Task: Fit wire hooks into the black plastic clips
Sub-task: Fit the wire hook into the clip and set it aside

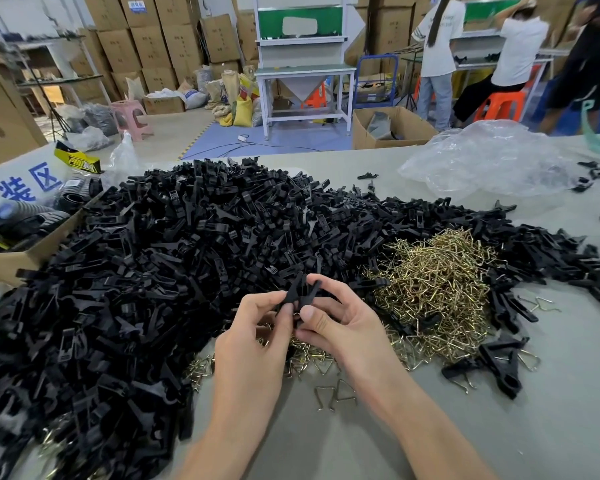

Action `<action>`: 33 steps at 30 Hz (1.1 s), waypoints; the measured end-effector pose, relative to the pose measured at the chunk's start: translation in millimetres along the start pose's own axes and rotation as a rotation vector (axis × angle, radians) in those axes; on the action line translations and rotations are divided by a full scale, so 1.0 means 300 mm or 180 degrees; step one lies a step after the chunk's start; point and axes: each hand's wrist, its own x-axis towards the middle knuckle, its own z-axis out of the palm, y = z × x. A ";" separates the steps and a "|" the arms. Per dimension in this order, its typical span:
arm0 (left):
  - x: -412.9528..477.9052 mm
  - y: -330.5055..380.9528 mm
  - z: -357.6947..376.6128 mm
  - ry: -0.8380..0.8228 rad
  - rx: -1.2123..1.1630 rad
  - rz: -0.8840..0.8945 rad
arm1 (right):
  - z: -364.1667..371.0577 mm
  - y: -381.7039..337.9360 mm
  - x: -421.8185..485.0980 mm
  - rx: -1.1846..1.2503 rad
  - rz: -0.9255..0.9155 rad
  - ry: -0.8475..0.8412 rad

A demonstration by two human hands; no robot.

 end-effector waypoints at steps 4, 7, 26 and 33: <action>0.001 0.001 0.003 -0.0013 -0.0018 0.0009 | -0.001 -0.002 0.000 0.0115 0.0008 -0.0008; -0.004 -0.003 0.004 -0.0089 0.0030 0.0018 | -0.004 -0.002 -0.002 -0.0021 -0.0007 -0.0022; -0.009 0.019 0.011 -0.0441 0.0031 0.0511 | -0.022 -0.024 0.001 -0.0011 -0.0070 0.0258; -0.014 0.027 0.004 -0.0466 0.0046 0.0394 | -0.012 -0.018 -0.011 0.0019 0.0013 -0.0039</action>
